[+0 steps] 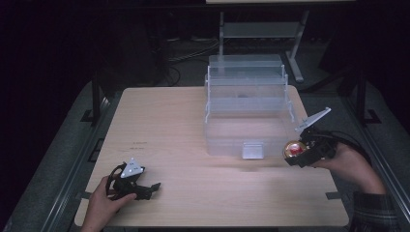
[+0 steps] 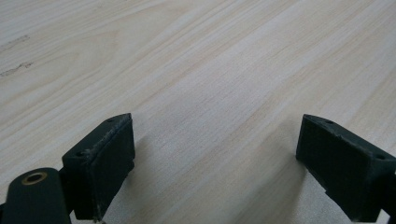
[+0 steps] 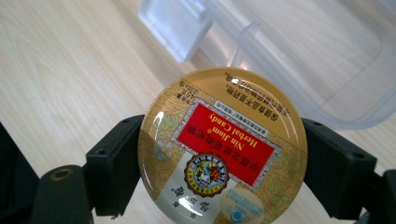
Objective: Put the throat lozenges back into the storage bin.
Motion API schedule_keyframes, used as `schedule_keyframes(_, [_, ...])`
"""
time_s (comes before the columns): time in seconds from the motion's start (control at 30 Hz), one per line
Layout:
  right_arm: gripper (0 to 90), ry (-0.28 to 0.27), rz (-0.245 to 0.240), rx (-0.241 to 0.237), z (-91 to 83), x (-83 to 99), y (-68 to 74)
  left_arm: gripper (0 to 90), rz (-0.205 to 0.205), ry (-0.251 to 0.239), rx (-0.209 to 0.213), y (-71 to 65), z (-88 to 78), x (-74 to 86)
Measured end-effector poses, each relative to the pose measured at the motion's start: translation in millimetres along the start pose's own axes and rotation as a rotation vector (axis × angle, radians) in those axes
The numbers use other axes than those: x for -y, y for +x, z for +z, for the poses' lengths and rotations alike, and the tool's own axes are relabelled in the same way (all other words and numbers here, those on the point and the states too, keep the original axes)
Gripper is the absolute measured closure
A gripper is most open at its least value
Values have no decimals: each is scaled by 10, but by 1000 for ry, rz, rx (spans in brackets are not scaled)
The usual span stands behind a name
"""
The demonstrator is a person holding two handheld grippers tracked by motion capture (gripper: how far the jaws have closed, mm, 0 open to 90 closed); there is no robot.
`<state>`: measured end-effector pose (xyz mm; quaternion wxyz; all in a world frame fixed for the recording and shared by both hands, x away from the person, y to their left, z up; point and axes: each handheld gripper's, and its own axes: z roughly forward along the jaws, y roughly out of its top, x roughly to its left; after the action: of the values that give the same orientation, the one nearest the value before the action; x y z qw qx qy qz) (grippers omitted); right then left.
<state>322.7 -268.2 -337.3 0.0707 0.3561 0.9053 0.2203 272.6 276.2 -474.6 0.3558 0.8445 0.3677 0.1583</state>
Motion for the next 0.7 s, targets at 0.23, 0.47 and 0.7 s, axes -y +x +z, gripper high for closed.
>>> schedule_keyframes(0.23, [197, -5, 16, 22, -71, -106, -120, 107, -3, -1, 0, -2, 1, 1])
schedule_keyframes(0.47, [197, -1, 28, 45, -127, -239, -216, 107, 0, 0, 0, 0, 0, 0])
schedule_keyframes(0.7, [197, 4, 46, 70, -105, -431, -342, 107, 0, 0, 0, 0, 0, 0])
